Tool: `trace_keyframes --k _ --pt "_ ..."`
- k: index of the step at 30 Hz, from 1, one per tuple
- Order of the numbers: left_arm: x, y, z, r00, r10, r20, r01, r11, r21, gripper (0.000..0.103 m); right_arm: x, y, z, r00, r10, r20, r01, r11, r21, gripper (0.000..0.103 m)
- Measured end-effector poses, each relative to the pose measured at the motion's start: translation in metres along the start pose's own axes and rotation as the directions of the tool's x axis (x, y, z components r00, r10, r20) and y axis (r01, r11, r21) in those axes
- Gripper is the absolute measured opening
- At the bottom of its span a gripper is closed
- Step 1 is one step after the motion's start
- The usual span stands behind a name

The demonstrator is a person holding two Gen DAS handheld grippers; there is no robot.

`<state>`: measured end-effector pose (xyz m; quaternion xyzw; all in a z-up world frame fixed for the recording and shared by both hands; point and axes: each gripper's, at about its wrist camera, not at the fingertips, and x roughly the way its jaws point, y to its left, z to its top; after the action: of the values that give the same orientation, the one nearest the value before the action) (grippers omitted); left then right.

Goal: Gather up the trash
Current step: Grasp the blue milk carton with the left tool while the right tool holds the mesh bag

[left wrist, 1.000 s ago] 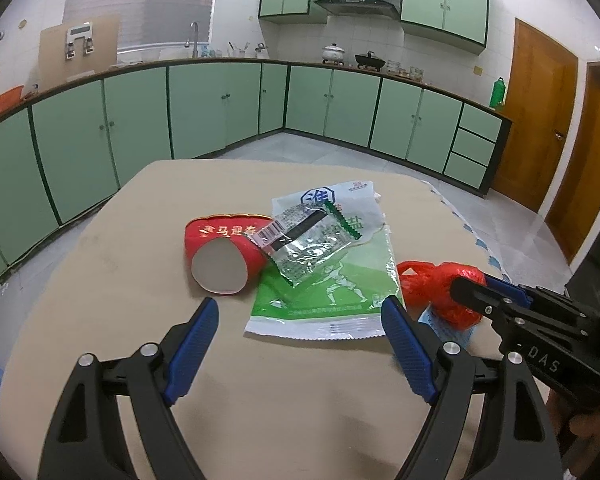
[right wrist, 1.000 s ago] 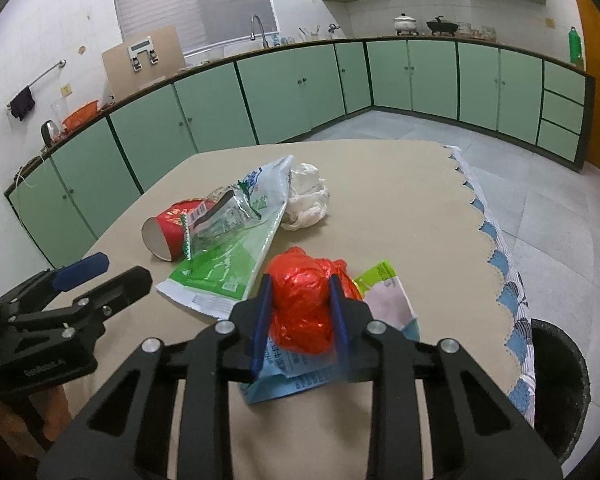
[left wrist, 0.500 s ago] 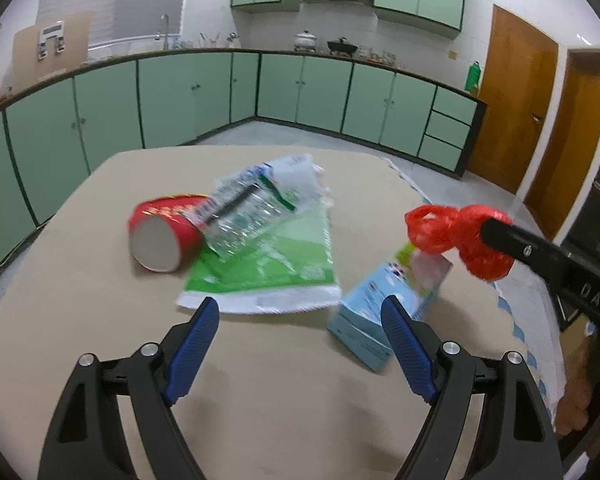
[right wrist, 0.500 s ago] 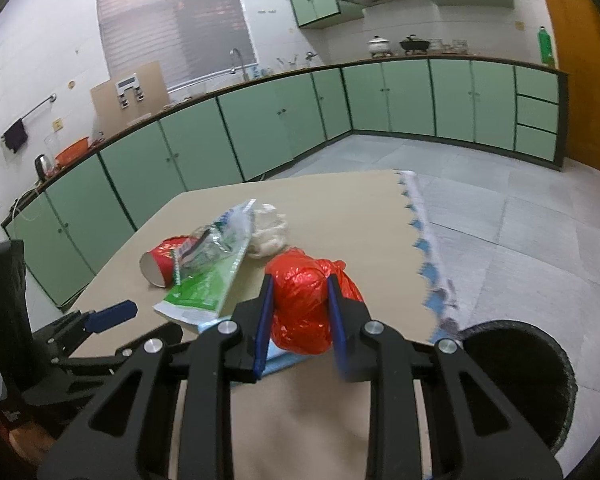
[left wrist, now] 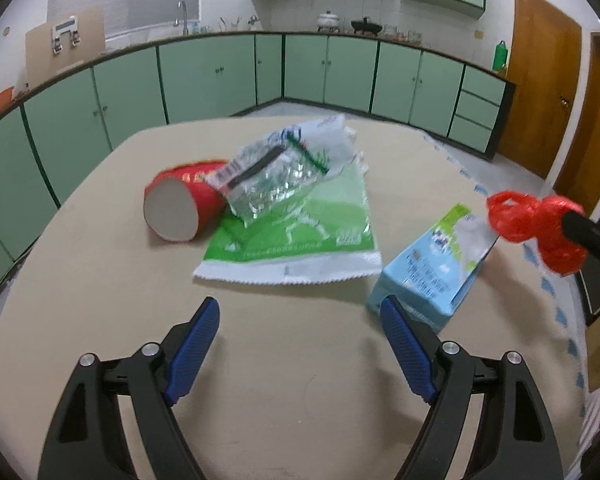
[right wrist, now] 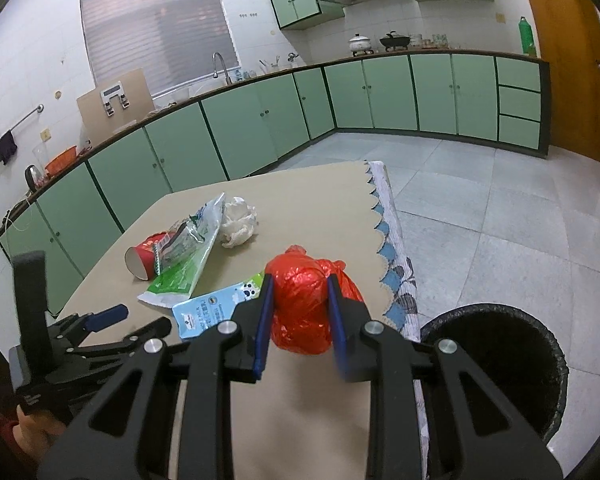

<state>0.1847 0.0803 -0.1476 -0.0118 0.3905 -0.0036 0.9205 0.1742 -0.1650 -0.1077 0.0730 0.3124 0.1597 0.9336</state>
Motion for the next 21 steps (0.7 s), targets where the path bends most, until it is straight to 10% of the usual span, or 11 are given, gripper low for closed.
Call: trace_keyframes --k 21 --pt "-0.011 -0.032 0.0 0.977 -0.211 0.018 0.209 0.975 0.074 0.079 0.004 -0.009 -0.021 0.995 -0.081 -0.062 0.082 0.996 0.017 0.025"
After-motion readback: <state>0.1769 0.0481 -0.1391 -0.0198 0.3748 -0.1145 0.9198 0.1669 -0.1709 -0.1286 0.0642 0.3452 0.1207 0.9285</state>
